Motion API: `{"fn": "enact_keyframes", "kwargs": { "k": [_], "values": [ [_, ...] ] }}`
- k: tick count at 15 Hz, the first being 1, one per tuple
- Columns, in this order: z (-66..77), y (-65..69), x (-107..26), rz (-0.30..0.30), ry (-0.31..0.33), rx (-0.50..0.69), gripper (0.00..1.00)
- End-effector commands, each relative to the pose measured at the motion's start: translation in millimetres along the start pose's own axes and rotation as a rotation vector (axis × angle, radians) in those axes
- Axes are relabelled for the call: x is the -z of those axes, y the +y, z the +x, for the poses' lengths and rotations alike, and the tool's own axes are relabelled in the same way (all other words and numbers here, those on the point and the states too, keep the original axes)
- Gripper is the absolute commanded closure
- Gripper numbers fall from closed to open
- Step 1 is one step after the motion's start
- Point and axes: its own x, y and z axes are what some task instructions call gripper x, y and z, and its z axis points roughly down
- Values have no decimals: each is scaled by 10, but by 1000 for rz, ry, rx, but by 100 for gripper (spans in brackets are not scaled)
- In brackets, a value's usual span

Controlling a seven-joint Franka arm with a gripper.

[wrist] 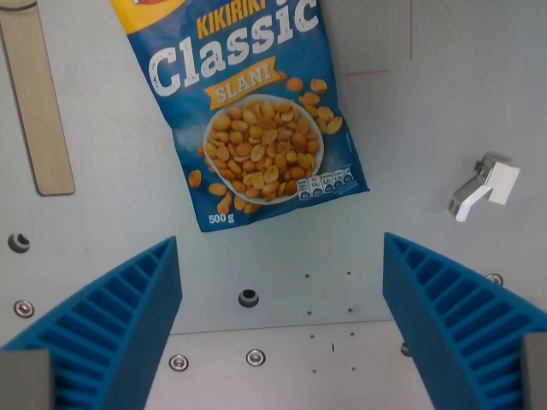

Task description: Rotate around base negative y

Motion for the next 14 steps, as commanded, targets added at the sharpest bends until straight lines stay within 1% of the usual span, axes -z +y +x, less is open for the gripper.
{"fn": "enact_keyframes", "kwargs": {
  "k": [1,14],
  "values": [
    [-110,12,2,4,206,-1,0],
    [-110,12,2,10,379,-1,0]
  ]
}}
